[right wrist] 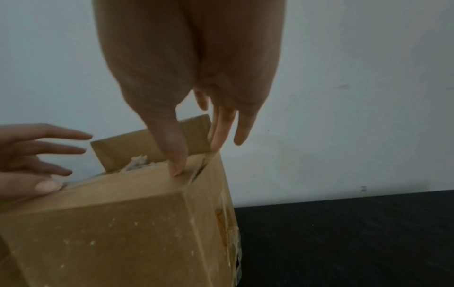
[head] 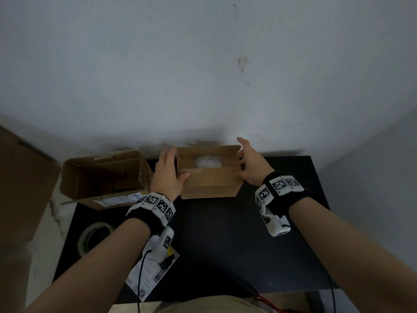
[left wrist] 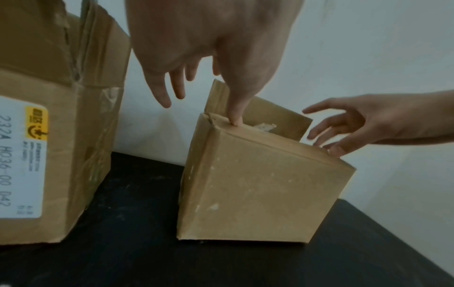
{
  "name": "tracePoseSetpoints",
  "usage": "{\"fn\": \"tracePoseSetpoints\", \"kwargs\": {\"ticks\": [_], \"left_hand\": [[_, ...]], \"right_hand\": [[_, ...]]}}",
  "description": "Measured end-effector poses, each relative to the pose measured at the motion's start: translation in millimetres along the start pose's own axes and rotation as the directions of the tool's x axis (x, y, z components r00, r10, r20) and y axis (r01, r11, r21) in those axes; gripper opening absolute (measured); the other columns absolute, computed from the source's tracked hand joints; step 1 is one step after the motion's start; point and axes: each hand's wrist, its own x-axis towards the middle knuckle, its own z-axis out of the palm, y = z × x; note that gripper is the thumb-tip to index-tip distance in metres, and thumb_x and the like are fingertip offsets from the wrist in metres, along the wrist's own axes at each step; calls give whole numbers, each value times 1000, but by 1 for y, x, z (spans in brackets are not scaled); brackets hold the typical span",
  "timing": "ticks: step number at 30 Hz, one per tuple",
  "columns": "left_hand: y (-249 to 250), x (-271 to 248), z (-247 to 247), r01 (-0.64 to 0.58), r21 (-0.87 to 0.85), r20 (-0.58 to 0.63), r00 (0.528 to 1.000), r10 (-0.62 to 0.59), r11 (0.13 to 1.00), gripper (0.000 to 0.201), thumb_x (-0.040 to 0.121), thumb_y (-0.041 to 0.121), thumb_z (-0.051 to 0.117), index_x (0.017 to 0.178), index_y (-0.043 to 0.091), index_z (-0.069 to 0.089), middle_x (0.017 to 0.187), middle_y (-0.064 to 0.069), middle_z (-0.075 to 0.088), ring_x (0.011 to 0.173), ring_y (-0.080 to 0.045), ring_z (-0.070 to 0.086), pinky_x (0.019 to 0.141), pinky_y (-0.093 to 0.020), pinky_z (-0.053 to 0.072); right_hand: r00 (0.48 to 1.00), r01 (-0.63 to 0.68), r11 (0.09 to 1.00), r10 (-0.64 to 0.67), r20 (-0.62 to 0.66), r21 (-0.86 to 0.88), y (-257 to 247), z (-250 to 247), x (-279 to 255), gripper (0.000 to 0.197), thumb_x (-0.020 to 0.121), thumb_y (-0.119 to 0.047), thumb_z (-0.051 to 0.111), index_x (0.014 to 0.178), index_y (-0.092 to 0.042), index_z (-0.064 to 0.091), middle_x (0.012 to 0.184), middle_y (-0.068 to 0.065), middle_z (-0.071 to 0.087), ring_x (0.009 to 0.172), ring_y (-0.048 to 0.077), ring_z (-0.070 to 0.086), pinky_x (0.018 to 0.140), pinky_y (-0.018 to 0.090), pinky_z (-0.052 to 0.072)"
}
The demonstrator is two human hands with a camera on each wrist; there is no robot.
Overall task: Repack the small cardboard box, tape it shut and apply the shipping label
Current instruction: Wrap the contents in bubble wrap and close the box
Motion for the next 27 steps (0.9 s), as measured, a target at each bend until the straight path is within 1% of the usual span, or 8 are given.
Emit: {"fn": "tracePoseSetpoints", "kwargs": {"ticks": [4, 7, 9, 12, 16, 19, 22, 27], "left_hand": [[-1, 0, -1, -101, 94, 53, 994, 96, 991, 68, 87, 21, 64, 144, 26, 28, 158, -3, 11, 143, -26, 14, 113, -44, 25], [-3, 1, 0, -164, 107, 24, 986, 162, 981, 42, 86, 19, 65, 125, 18, 49, 155, -2, 22, 143, -24, 17, 114, -46, 25], [-5, 2, 3, -171, 116, 53, 985, 166, 978, 37, 88, 18, 62, 122, 15, 51, 150, -2, 33, 143, -22, 20, 115, -44, 24], [-8, 3, 8, -213, 94, 109, 973, 202, 973, 38, 92, 14, 53, 130, 21, 49, 147, 0, 40, 141, -22, 25, 114, -45, 25], [-10, 4, 16, -255, 84, 233, 945, 230, 963, 44, 98, 6, 38, 138, 24, 44, 151, 4, 31, 144, -22, 16, 118, -38, 13], [-6, 2, 17, -272, 228, 304, 932, 197, 935, 43, 101, 25, 34, 144, 25, 33, 156, 6, 19, 146, -21, 6, 117, -37, 7], [-4, -4, 15, -321, 343, 354, 915, 194, 883, 67, 92, 57, 39, 148, 22, 23, 157, 7, 11, 146, -21, 3, 118, -40, 5], [-6, -4, 20, -381, 407, 357, 903, 240, 830, 66, 96, 46, 38, 150, 16, 13, 158, -1, 8, 146, -17, 4, 117, -29, 1]], "right_hand": [[982, 111, 933, -156, -106, -343, 4, 3, -8, 82, 74, -11, 73, 144, -22, 31, 140, 11, 26, 129, 27, 31, 104, 41, 39], [969, 199, 901, -240, -61, -386, 2, 5, -13, 59, 77, -9, 68, 132, -18, 49, 153, 8, 20, 141, 25, 19, 114, 42, 25], [962, 258, 897, -274, 6, -358, 0, 8, -16, 51, 82, -3, 60, 131, -15, 51, 151, 6, 28, 139, 23, 28, 114, 36, 24], [956, 287, 906, -289, 40, -311, -2, 16, -20, 48, 89, 2, 49, 135, -11, 47, 146, 5, 38, 133, 22, 38, 108, 29, 29], [954, 289, 900, -298, 22, -327, 4, 30, -24, 40, 98, -11, 44, 137, -10, 46, 147, 7, 36, 133, 22, 38, 109, 26, 28], [952, 291, 893, -306, 11, -343, 9, 41, -26, 49, 95, -31, 50, 137, -7, 44, 144, 6, 37, 127, 22, 42, 108, 28, 32], [945, 311, 861, -326, 32, -403, 14, 46, -26, 61, 89, -36, 59, 138, -3, 42, 143, 11, 37, 129, 27, 39, 112, 37, 33], [915, 362, 805, -404, 12, -470, 14, 50, -24, 55, 91, -23, 58, 137, 3, 42, 140, 18, 43, 133, 33, 38, 112, 33, 21]]}}
